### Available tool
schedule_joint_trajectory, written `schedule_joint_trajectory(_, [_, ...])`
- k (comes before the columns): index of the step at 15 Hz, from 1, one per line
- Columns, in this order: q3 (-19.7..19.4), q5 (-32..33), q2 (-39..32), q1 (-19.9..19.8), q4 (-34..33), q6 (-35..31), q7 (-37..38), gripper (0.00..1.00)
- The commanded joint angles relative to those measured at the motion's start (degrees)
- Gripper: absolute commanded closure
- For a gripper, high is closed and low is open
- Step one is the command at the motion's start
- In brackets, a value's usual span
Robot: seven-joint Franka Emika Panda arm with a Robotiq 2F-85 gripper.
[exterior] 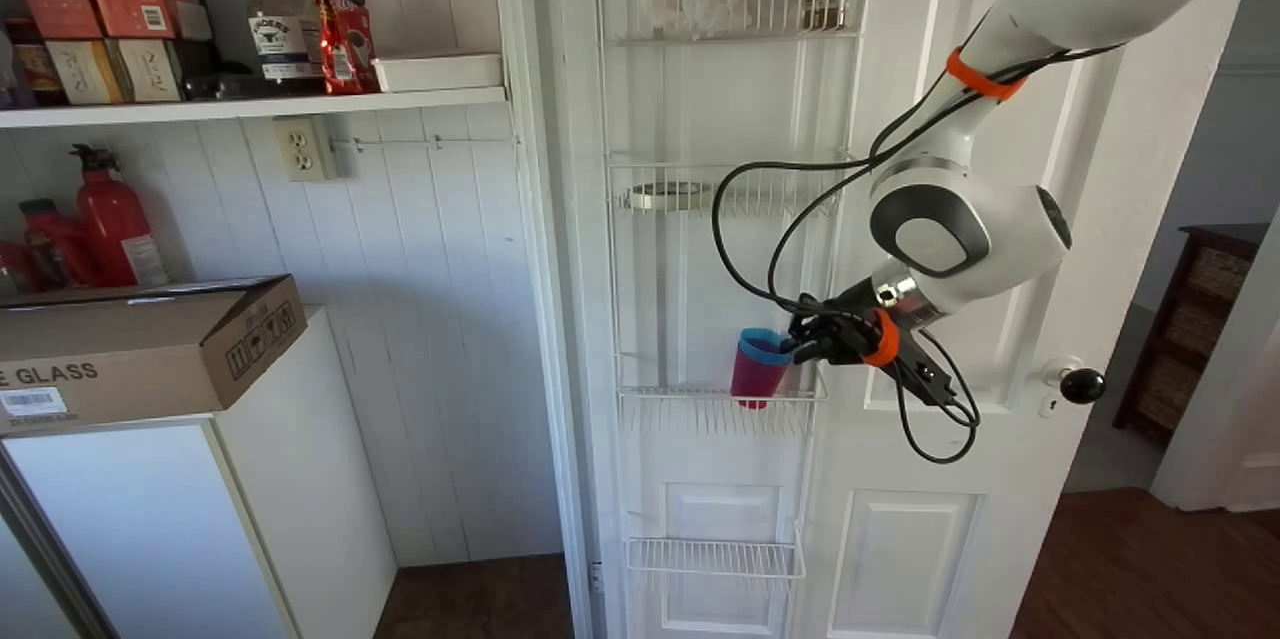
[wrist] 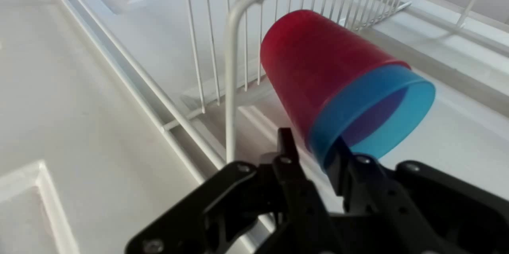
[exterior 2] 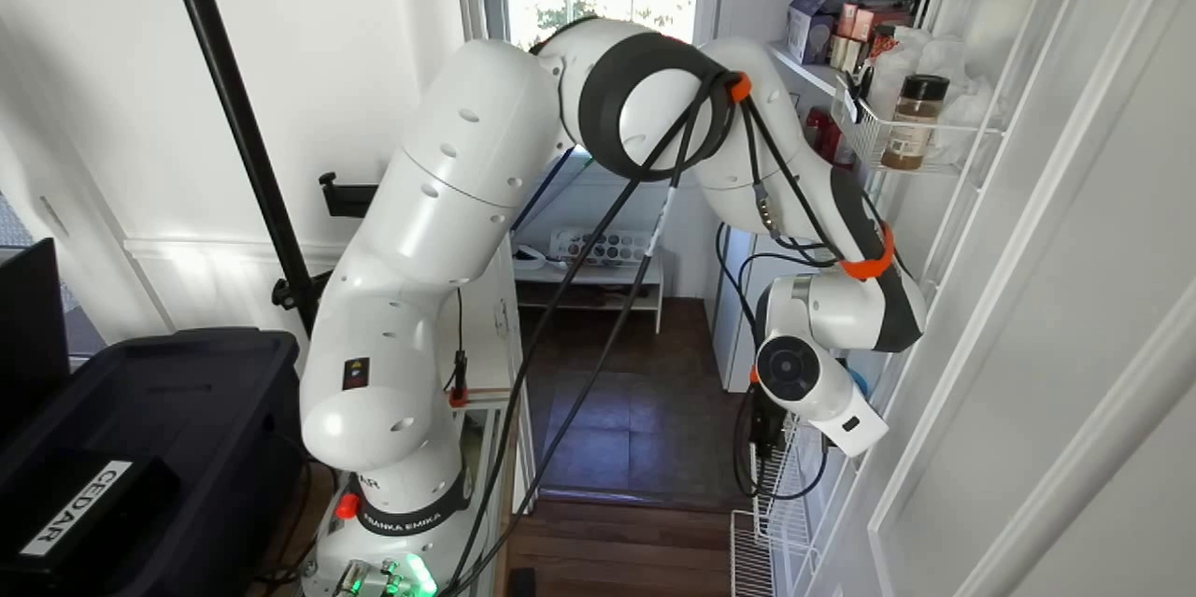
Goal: Take the blue cup out of the pink cup
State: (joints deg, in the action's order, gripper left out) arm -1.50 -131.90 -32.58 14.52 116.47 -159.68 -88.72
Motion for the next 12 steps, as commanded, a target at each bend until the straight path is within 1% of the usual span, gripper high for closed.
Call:
schedule_joint_trajectory(1, [0.23,-0.03,0.92,0.41,-0.70,-3.39,1.57,1.00])
schedule_joint_trajectory(7, [1.29,2.02,1.17,0.05,-0.89,-6.36,3.15,0.99])
schedule_joint_trajectory(9, [1.85,3.11,1.54,-0.05,-0.91,-7.93,4.00,0.85])
schedule_joint_trajectory(11, [2.32,3.94,1.72,-0.21,-1.07,-8.99,4.47,0.96])
schedule_joint_trajectory(12, [2.67,4.62,1.68,-0.39,-1.14,-9.38,4.91,0.97])
